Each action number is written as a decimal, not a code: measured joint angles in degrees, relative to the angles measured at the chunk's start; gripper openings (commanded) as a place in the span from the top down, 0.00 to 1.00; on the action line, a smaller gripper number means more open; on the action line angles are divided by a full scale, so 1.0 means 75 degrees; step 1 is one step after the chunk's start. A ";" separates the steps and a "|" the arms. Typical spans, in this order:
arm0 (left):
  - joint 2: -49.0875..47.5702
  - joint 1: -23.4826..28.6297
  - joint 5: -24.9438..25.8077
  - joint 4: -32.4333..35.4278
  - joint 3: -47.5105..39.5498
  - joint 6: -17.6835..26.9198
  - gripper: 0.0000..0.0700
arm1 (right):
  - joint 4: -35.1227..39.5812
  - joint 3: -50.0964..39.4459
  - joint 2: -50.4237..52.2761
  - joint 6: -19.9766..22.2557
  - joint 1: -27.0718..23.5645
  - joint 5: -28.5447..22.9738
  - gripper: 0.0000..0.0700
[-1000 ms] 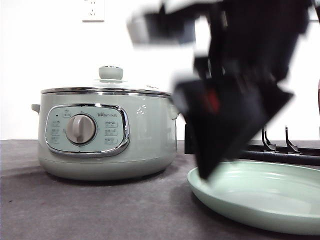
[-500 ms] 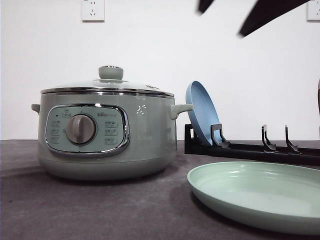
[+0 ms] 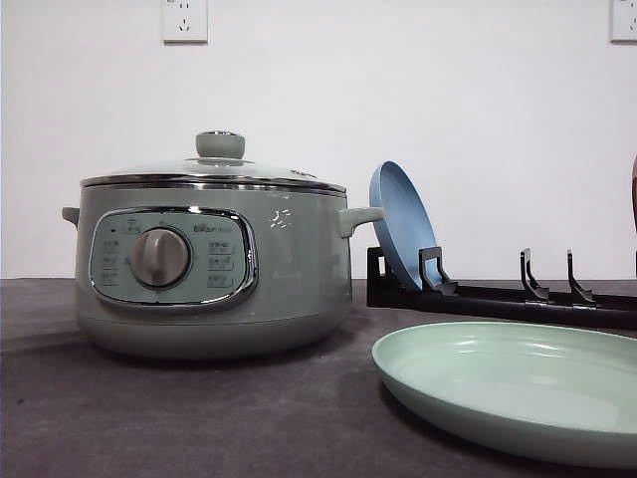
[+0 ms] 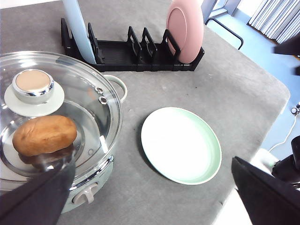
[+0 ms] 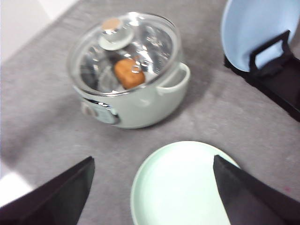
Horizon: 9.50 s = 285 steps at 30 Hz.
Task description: Transfer potato from steamer to green plate
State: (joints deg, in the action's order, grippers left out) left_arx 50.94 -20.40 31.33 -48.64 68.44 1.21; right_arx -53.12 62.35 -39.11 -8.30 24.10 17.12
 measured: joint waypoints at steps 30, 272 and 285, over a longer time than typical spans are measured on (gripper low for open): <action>0.1065 -0.0003 -0.0661 -0.1060 0.1088 -0.0087 0.03 | 0.0173 0.0000 0.0204 -0.0416 -0.0015 0.0102 0.25; 0.5601 0.2620 -0.4441 -0.3375 0.5849 0.0111 0.99 | -0.3100 0.8401 -0.8684 0.2924 0.1722 -0.0804 0.62; 0.5601 0.2620 -0.4438 -0.3387 0.5849 0.0111 0.99 | -0.3152 0.4318 -0.4313 0.2128 0.1391 -0.1502 0.62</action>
State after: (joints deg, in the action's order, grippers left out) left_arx 92.95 -0.75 -1.96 -74.05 112.31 2.04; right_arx -76.76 94.73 -71.46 7.66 34.54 5.86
